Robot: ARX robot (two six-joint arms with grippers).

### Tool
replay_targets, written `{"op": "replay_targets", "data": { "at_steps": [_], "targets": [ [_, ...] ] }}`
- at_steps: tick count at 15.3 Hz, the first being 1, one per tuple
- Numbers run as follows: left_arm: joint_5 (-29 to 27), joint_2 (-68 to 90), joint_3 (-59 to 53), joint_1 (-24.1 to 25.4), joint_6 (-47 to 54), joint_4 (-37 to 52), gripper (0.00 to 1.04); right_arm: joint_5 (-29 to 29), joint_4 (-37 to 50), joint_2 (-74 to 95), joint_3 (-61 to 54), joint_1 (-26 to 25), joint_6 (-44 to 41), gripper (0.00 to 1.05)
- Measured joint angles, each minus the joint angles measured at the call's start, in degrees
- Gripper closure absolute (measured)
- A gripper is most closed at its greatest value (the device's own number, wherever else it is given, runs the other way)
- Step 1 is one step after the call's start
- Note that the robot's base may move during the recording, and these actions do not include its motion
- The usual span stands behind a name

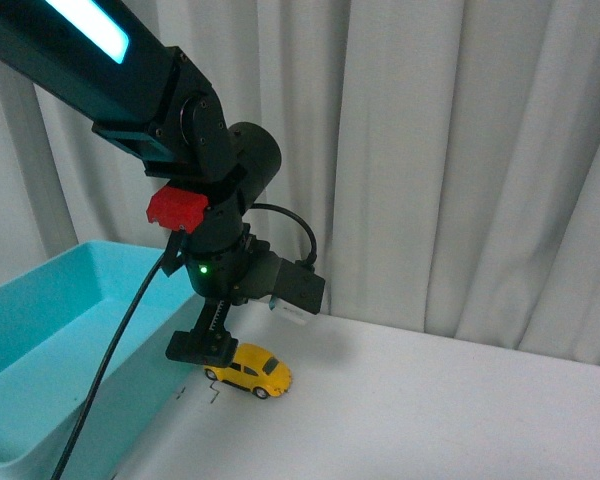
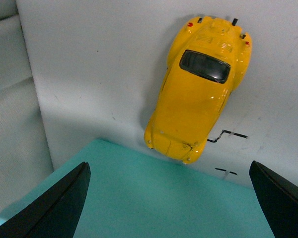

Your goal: Wind up and store yellow beetle toy

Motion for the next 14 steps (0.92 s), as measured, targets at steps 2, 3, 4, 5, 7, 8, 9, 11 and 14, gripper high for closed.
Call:
{"op": "replay_targets", "data": {
  "at_steps": [2,3,4,5,7,8,9,11,14],
  "targets": [
    [-0.72,0.44,0.00,-0.96,-4.04,-0.87,0.07,0.00,0.02,0.00,0.00,0.00,0.02,0.07],
    [-1.25,0.74,-0.02,-1.49,-5.99,-0.42,0.07,0.00,0.00,0.00,0.00,0.00,0.02,0.07],
    [-2.25,1.44,-0.39,-1.99,-8.87,0.44,0.07,0.00,0.00,0.00,0.00,0.00,0.02,0.07],
    [-2.38,1.95,-1.60,-2.38,-10.91,0.66,0.07,0.00,0.00,0.02,0.00,0.00,0.02,0.07],
    [-1.75,3.32,-3.80,-2.84,-11.15,3.98,0.07,0.00,0.00,0.00,0.00,0.00,0.02,0.07],
    [-1.77,3.39,-3.96,-2.84,-10.99,4.68,0.07,0.00,0.00,0.00,0.00,0.00,0.02,0.07],
    [-1.27,3.39,-3.98,-2.84,-10.27,5.18,0.07,0.00,0.02,0.00,0.00,0.00,0.02,0.07],
    [0.24,3.63,-4.13,-2.89,-6.95,6.36,0.07,0.00,0.00,0.02,0.00,0.00,0.02,0.07],
    [2.16,4.15,-4.59,-3.02,-1.88,7.34,0.07,0.00,0.00,0.00,0.00,0.00,0.02,0.07]
  ]
}}
